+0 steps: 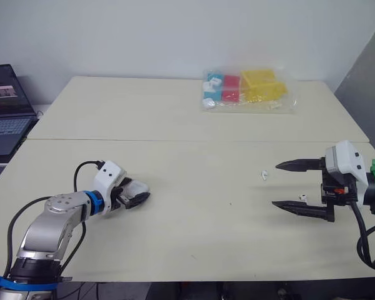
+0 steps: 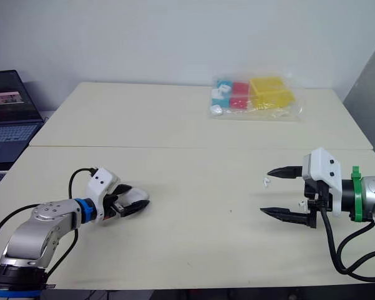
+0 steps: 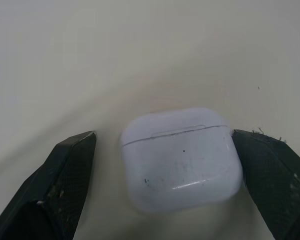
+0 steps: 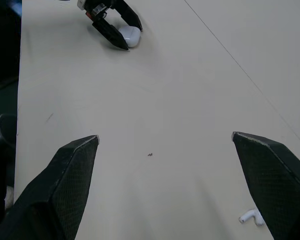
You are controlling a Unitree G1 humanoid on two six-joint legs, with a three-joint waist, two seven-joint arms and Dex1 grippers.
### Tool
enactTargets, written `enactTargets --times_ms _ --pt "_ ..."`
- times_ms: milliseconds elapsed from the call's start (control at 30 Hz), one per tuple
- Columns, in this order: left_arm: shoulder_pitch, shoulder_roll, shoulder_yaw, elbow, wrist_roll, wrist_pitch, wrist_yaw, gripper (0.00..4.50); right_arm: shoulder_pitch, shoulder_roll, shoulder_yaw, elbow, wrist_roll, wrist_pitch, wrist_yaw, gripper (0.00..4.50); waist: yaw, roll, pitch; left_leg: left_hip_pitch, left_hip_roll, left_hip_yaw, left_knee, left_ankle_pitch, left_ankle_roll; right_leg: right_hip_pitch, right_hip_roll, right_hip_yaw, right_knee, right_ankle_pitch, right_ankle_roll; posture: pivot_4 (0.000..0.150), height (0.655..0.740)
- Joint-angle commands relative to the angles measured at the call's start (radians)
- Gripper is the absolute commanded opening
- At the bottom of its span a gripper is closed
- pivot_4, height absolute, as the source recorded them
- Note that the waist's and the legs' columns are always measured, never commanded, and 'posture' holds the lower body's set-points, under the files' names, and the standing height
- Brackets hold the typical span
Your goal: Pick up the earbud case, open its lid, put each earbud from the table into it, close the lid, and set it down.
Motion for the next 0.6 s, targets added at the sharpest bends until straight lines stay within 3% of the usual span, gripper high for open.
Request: enactTargets --times_ms 33,267,600 --pt "-0.018 -0.003 -0.034 0.039 0.021 -0.021 -0.015 4.50 -0.015 -0.006 -0.012 -0.023 0.019 0.003 -0.004 4.46 0.001 0.000 0.000 0.000 0.000 0.000 0.000 0.000 0.000 0.000 0.000 0.000 0.000 0.000 0.000 0.150 0.7400" --pt "-0.005 0.011 -0.060 0.046 0.057 -0.024 -0.021 2.88 -0.002 -0.008 -0.026 -0.030 0.022 0.004 0.002 4.50 0.001 0.001 -0.001 0.001 0.000 0.000 0.001 0.000 0.000 0.000 0.000 0.000 0.001 0.000 0.000 0.150 0.7400" --pt "0.021 -0.004 -0.063 0.050 0.047 -0.132 -0.070 2.88 -0.019 -0.011 -0.032 -0.032 0.040 0.016 0.000 4.50 0.001 0.001 -0.001 0.001 0.000 0.000 0.000 0.000 0.000 0.000 -0.001 0.000 0.000 0.000 0.000 0.150 0.7400"
